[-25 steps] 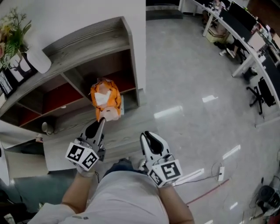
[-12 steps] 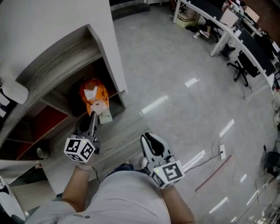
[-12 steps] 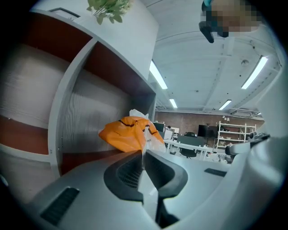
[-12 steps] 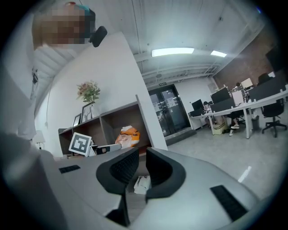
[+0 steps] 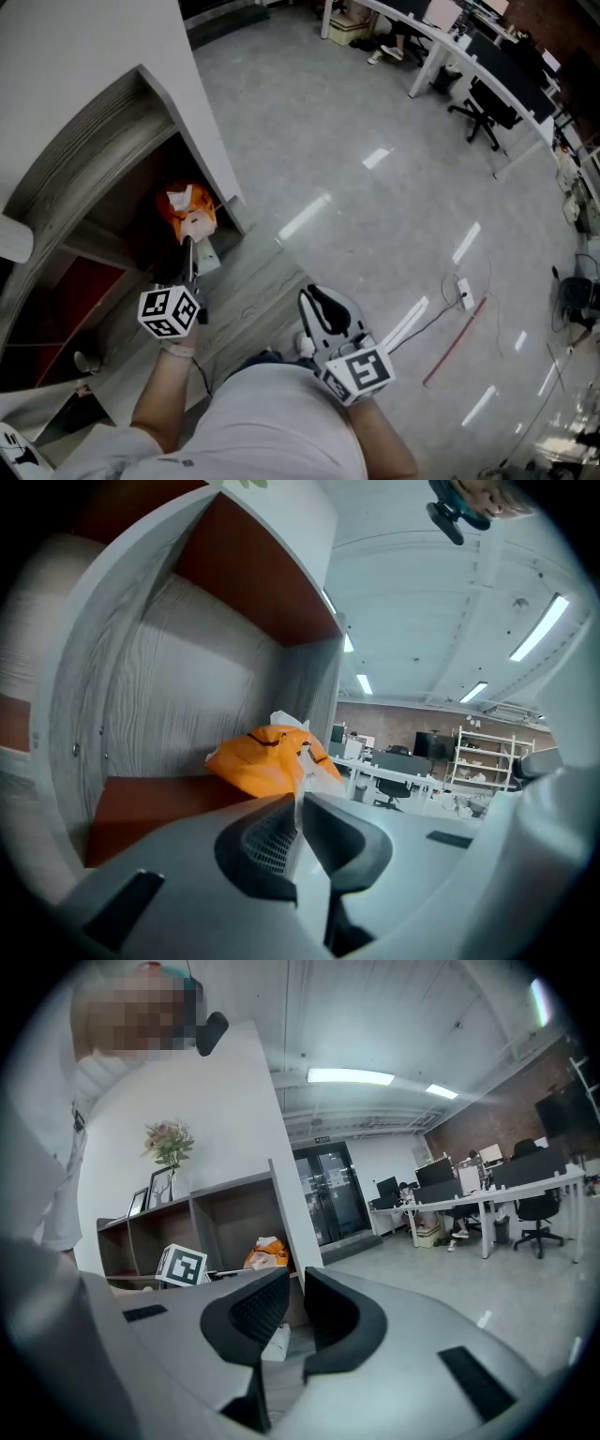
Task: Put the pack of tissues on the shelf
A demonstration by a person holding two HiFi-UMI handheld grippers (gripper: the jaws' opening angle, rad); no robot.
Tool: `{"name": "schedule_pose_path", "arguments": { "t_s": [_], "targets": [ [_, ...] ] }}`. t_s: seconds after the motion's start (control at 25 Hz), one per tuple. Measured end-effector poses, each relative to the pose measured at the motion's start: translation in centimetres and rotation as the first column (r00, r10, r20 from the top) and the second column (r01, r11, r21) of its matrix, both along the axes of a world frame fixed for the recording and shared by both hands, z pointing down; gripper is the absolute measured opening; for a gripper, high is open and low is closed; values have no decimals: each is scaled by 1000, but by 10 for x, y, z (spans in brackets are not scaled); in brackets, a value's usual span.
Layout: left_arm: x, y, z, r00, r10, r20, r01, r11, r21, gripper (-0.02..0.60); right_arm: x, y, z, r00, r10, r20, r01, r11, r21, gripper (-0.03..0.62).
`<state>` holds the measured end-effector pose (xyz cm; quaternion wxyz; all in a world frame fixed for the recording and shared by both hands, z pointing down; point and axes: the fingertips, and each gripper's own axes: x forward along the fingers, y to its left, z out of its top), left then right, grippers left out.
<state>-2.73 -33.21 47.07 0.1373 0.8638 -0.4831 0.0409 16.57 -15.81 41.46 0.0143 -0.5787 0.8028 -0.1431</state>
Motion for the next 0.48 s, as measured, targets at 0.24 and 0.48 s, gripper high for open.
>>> {"name": "schedule_pose_path", "arguments": {
  "t_s": [0.24, 0.48],
  "targets": [
    [-6, -11, 21, 1000, 3, -5, -3, 1000, -25, 31, -4, 11, 10, 998, 61, -18, -61, 998, -20, 57],
    [2, -14, 21, 1000, 7, 6, -6, 999, -45, 121, 9, 20, 5, 995, 97, -23, -98, 995, -32, 57]
  ]
}}
